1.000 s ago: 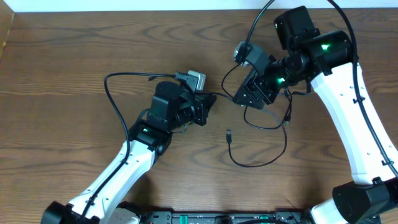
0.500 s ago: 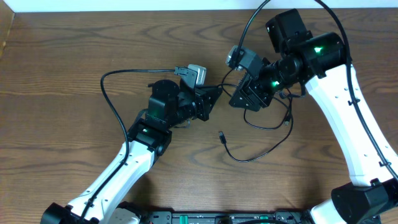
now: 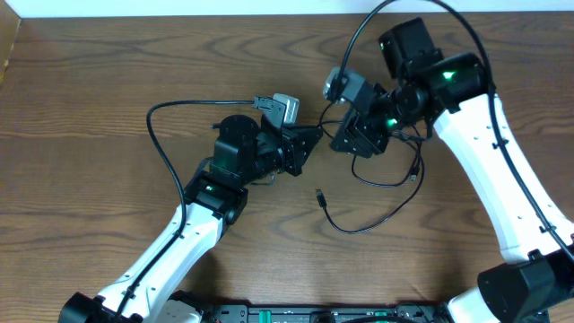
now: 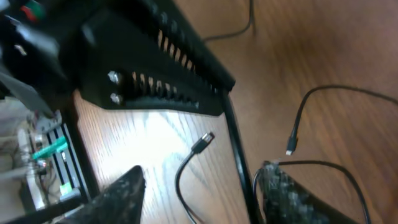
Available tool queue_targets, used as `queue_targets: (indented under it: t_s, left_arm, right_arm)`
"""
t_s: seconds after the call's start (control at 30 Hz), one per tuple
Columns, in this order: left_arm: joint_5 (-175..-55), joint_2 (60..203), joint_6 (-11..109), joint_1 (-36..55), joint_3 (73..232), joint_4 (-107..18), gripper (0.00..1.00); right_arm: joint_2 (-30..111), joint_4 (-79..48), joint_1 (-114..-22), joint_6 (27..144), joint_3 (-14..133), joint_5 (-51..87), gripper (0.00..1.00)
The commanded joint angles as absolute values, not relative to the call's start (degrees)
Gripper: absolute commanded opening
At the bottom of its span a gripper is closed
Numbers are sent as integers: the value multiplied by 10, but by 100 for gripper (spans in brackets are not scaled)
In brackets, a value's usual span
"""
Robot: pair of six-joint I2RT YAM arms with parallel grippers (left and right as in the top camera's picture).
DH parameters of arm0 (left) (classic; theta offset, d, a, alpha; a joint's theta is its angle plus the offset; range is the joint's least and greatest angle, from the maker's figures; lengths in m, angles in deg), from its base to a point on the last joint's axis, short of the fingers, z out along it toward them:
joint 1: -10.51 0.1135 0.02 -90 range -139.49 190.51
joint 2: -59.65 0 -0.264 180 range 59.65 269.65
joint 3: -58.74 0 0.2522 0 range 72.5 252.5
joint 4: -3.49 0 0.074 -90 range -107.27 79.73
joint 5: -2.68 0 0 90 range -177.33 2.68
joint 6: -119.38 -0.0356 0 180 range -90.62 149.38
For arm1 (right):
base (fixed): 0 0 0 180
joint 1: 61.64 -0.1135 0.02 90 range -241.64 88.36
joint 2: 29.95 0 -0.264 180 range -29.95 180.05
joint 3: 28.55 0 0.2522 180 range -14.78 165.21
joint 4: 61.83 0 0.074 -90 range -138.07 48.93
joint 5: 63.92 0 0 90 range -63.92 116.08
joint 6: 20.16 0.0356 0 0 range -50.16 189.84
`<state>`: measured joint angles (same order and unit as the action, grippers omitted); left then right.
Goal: Untangle cables
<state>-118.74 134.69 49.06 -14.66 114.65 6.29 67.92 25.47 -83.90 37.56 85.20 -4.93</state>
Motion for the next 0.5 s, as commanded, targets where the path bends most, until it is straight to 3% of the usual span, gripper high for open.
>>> queue_targets:
  t_s: [0.0, 0.23, 0.27, 0.3, 0.47]
  left_arm:
    - [-1197, 1336, 494, -144, 1150, 66, 14]
    - [-1197, 1336, 494, -144, 1150, 66, 14]
    - [-1197, 1335, 494, -144, 1150, 66, 14]
    - [-1197, 1335, 495, -144, 1150, 66, 14]
    - [-1197, 1326, 494, -144, 1150, 65, 15]
  right_arm:
    - [676, 252, -842, 363, 841, -48, 46]
    - [676, 250, -841, 359, 841, -34, 32]
    - [676, 250, -841, 359, 841, -34, 20]
    - [676, 250, -841, 359, 841, -32, 1]
    - [675, 240, -841, 380, 841, -13, 1]
